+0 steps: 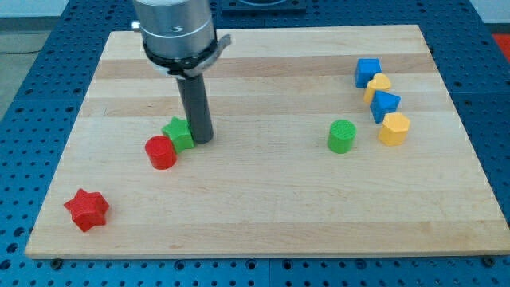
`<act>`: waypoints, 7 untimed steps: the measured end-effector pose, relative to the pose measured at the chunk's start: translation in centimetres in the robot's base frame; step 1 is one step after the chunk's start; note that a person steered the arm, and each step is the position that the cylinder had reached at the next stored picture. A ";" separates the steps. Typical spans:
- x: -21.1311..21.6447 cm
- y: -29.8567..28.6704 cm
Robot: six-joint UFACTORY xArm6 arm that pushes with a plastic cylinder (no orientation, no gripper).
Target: Push the red circle into the red star
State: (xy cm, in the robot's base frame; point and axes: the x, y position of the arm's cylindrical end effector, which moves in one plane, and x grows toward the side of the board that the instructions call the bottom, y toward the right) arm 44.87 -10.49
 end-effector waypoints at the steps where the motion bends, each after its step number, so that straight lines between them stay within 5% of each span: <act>1: 0.0 -2.0; 7: 8.5 -5.9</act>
